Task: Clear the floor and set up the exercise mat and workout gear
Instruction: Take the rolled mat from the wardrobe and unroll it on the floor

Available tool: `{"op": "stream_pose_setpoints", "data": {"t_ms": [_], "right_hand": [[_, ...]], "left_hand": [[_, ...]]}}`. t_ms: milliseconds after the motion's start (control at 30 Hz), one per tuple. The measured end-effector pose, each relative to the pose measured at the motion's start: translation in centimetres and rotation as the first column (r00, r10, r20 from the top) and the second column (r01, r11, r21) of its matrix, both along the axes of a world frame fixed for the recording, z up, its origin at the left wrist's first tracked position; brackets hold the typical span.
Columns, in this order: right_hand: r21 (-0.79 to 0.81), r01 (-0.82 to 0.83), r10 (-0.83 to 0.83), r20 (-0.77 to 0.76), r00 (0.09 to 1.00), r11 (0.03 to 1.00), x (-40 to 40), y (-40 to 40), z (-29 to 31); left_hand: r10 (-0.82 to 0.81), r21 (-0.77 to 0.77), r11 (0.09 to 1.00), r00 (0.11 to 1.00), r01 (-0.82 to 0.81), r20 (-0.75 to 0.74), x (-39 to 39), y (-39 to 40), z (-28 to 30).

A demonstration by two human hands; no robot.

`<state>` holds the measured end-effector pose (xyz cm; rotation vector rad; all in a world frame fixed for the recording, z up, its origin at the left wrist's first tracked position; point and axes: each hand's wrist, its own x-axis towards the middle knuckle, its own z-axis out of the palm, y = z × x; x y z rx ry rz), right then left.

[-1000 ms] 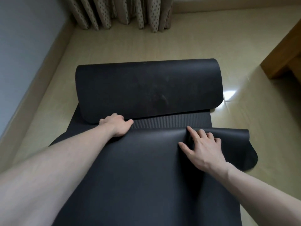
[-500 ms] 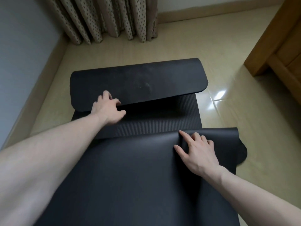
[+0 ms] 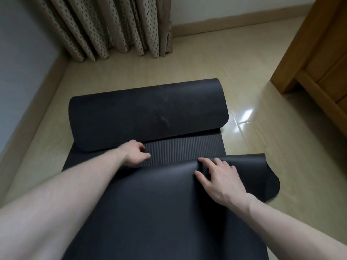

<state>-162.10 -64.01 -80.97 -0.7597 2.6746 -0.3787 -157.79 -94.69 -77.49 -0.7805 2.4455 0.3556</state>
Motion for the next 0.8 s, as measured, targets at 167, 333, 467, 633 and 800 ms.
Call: {"op": "stream_pose_setpoints", "data": {"t_ms": [167, 333, 467, 633, 800], "right_hand": [[-0.037, 0.001, 0.002, 0.068, 0.998, 0.999, -1.1, -0.1, -0.3], [-0.032, -0.042, 0.046, 0.13, 0.99, 0.999, -1.6, 0.1, -0.8], [-0.033, -0.039, 0.044, 0.166, 0.985, 0.999, -1.9, -0.1, -0.5], [-0.051, -0.049, 0.056, 0.135, 0.989, 0.997, -2.4, -0.1, -0.1], [-0.043, -0.055, 0.047, -0.177, 0.983, 0.998, -4.1, 2.6, 0.4]], "left_hand": [[0.098, -0.011, 0.995, 0.995, -0.098, -0.02, -0.4, 0.3, -2.7], [0.078, -0.118, 0.985, 0.934, -0.126, -0.349, -3.1, -2.3, 0.0], [0.054, -0.124, 0.984, 0.869, -0.131, -0.493, -4.6, -4.4, 2.7], [-0.084, 0.054, 0.994, 0.973, 0.097, -0.213, -1.4, -2.6, 1.3], [-0.216, 0.337, 0.922, 0.976, 0.191, 0.038, 4.4, 0.5, 2.5]]}}
